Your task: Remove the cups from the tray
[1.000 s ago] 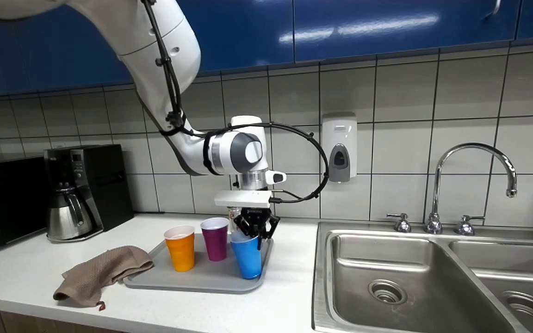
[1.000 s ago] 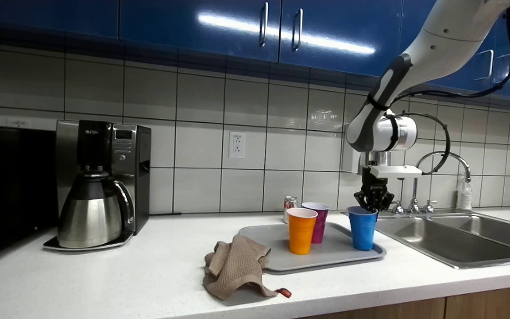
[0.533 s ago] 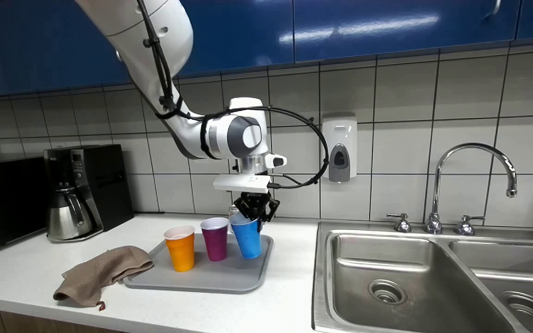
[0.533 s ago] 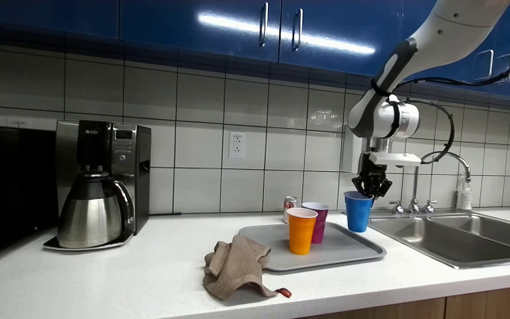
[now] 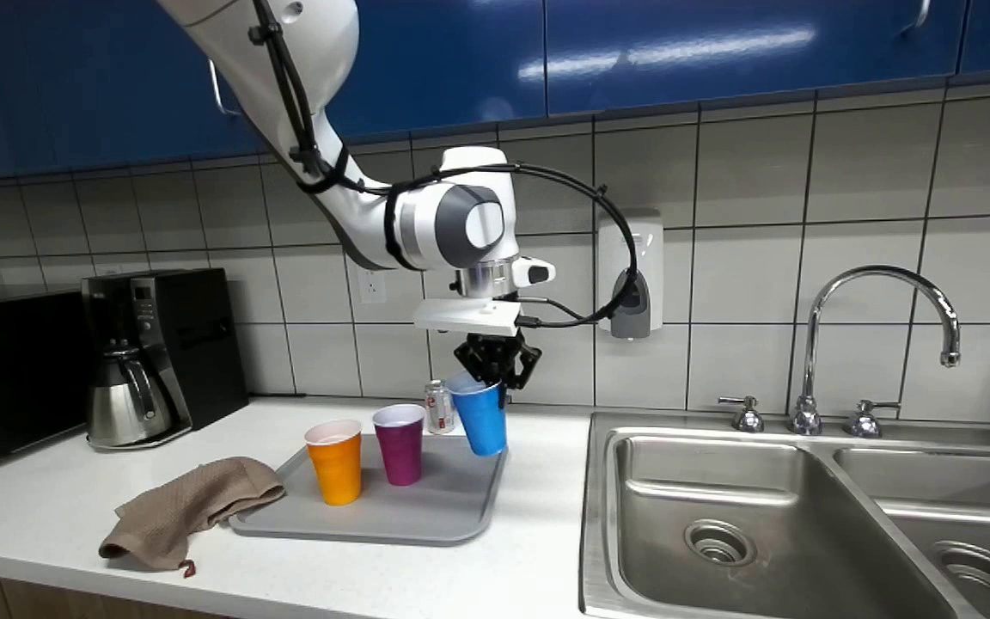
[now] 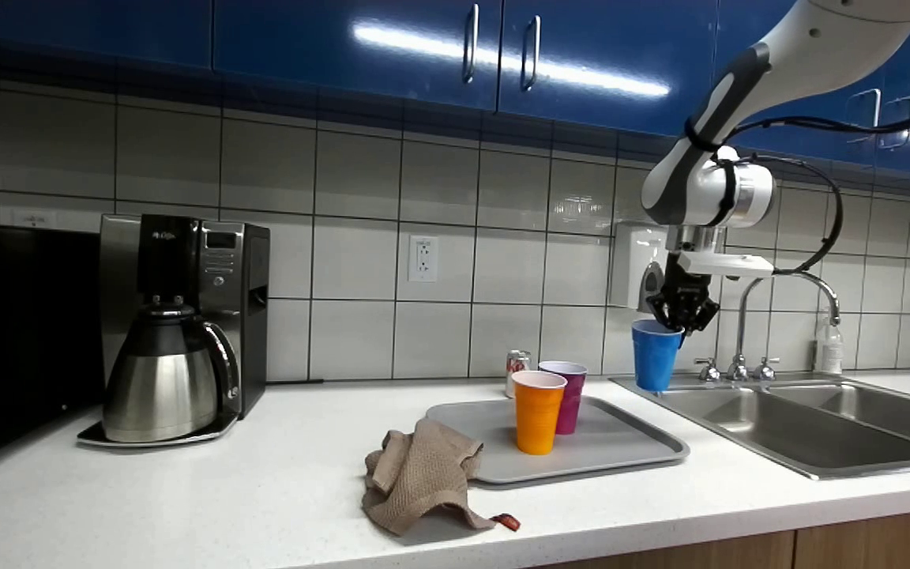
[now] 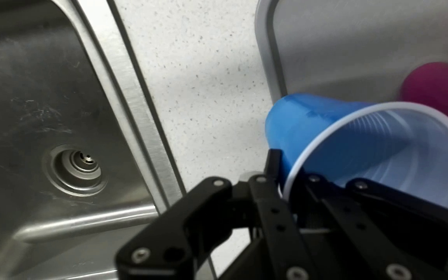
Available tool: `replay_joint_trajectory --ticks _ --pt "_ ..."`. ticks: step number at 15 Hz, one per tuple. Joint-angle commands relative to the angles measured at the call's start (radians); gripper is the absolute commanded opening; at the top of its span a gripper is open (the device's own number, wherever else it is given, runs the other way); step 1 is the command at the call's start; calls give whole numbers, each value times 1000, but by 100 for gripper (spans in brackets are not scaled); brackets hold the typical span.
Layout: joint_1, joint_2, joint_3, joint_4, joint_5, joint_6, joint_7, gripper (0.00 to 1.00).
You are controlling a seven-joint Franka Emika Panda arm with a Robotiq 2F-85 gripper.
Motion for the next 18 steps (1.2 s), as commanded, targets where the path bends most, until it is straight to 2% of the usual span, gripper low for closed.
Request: replay_joint_trajectory --ticks 1,8,18 --pt "-33 -36 -10 -28 18 12 -33 1" --pt "-64 -15 -34 -27 21 20 -61 1" --pt "-104 57 -33 -19 61 26 -150 1"
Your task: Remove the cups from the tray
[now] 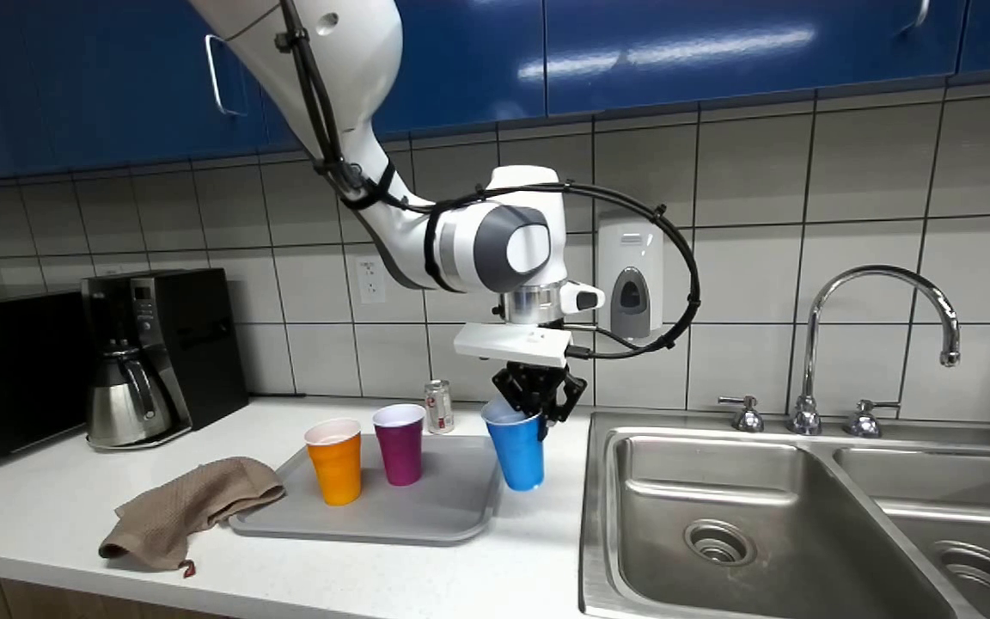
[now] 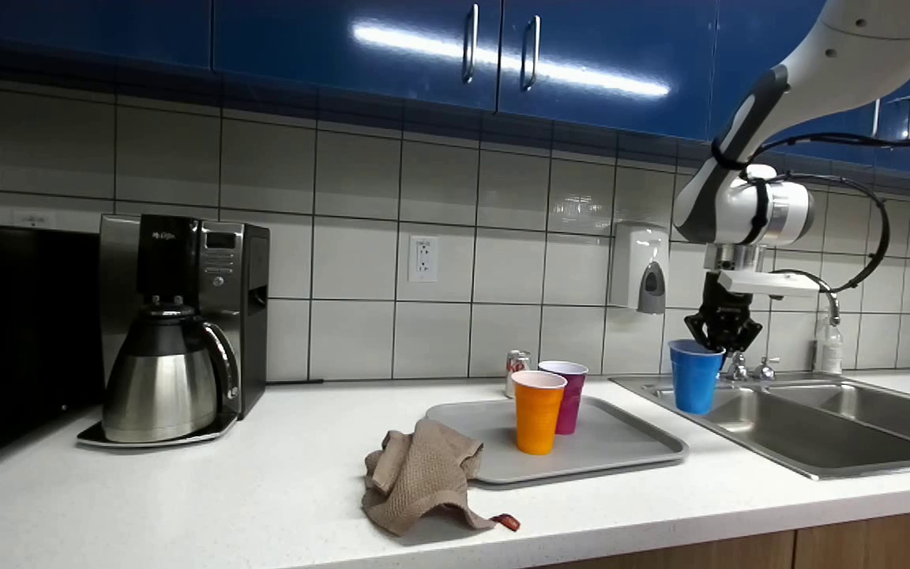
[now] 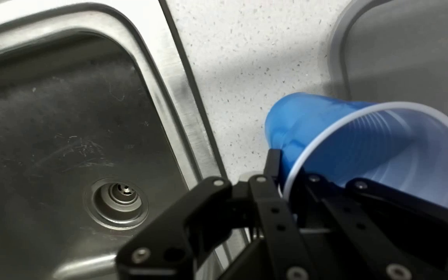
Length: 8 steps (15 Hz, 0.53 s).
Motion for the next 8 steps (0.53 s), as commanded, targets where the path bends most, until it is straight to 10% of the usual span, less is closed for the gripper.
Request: replay_joint_trajectory --ticks 1,8 --pt "-29 27 7 7 35 18 -68 1" --pt "-57 69 8 9 31 16 -98 1"
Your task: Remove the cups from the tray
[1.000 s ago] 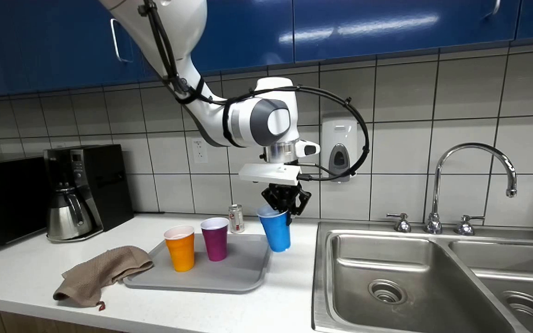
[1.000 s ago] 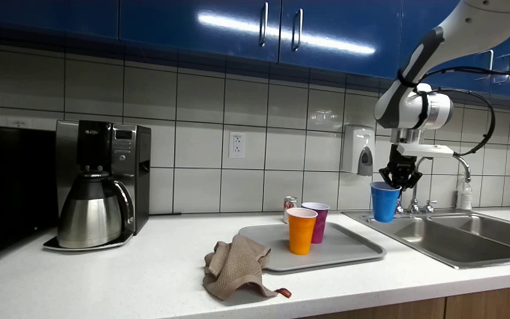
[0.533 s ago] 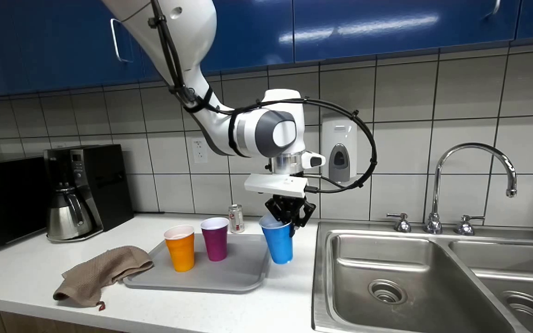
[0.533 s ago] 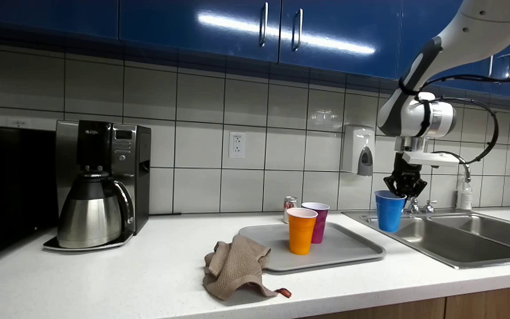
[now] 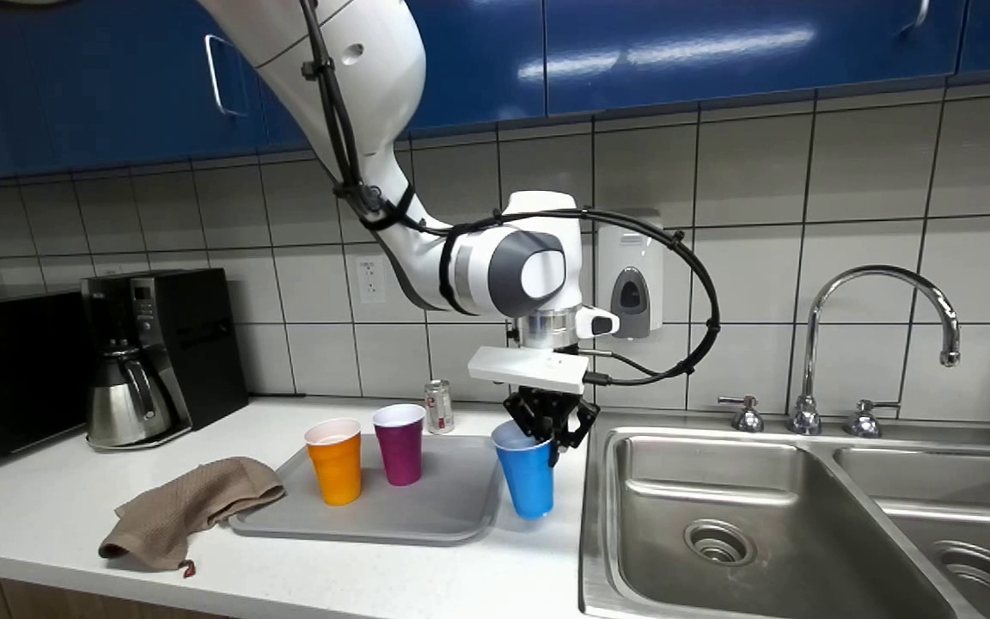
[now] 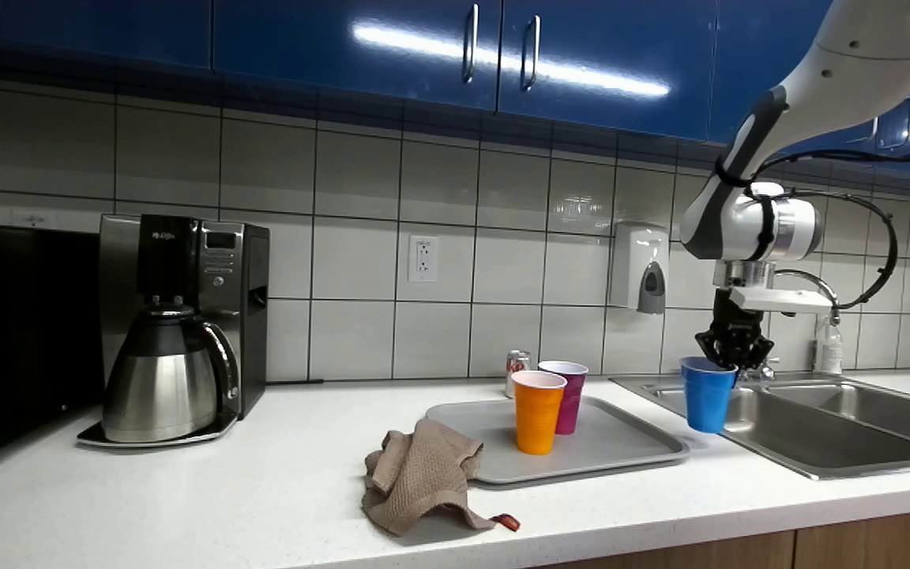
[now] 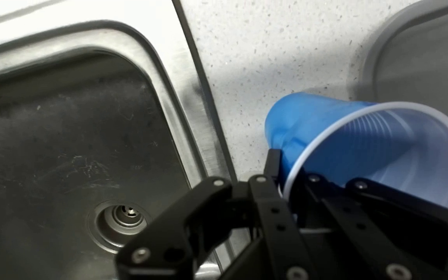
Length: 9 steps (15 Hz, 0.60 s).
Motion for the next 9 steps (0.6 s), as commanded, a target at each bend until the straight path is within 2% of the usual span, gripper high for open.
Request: replay_joint_trajectory --ticks 1,5,7,9 --pt "-26 17 9 9 21 4 -49 1" --pt "-35 29 10 10 20 0 -50 1" --pt "-39 30 11 10 22 -6 -54 32" --pt "-43 25 11 9 26 -7 -57 47"
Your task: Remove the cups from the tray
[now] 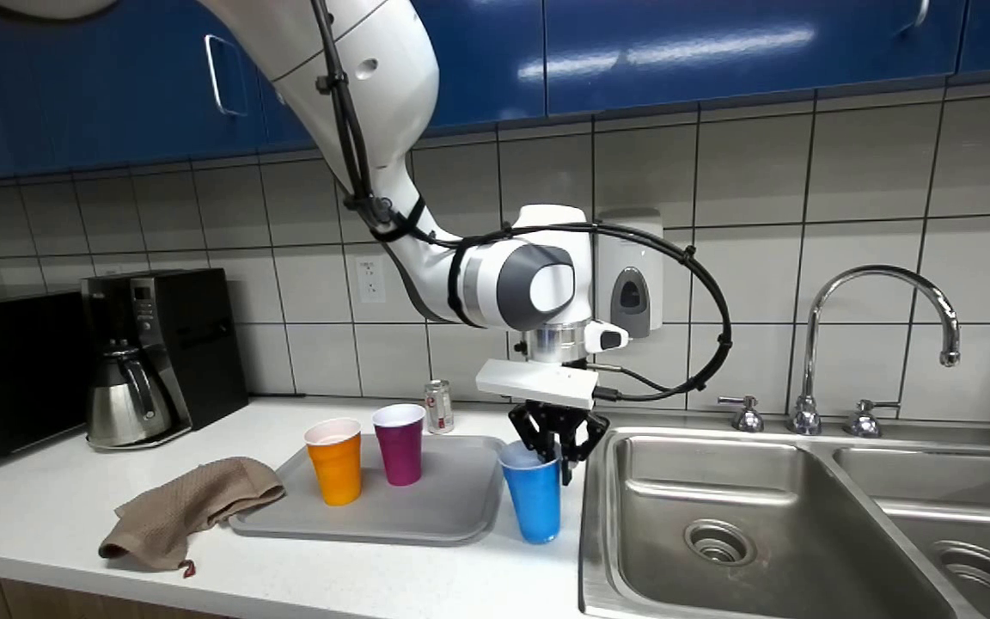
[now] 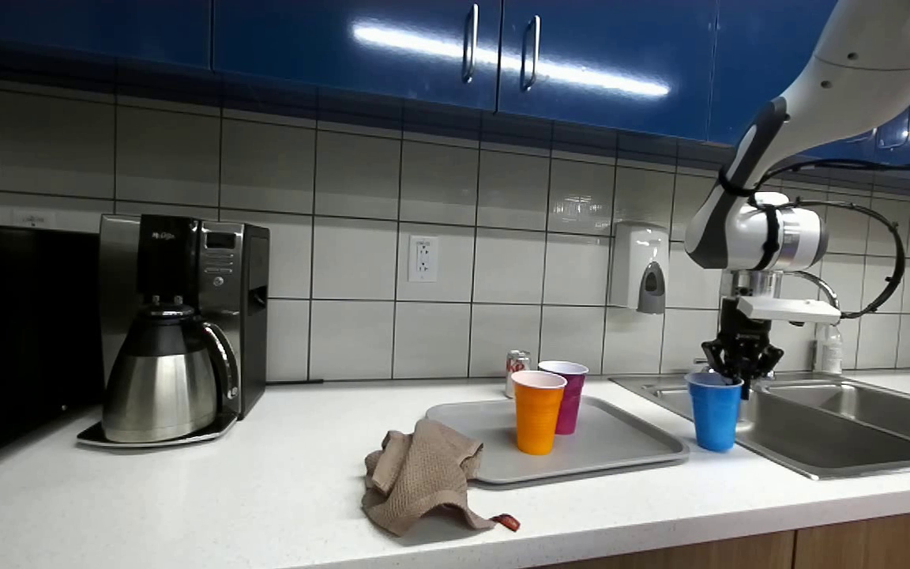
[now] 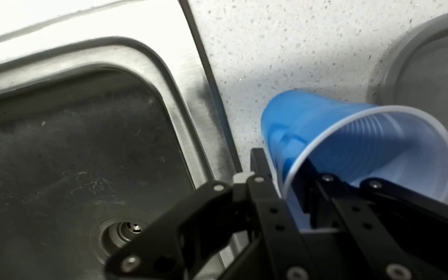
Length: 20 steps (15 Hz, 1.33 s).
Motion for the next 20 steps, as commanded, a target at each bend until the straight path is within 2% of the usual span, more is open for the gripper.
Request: replay_joint_trajectory --ticks 1,7,20 --pt "-24 -8 11 7 27 -7 -45 53" --pt "-28 -39 8 -2 24 -3 -46 98" --pt "-4 -169 5 -15 39 0 -62 100"
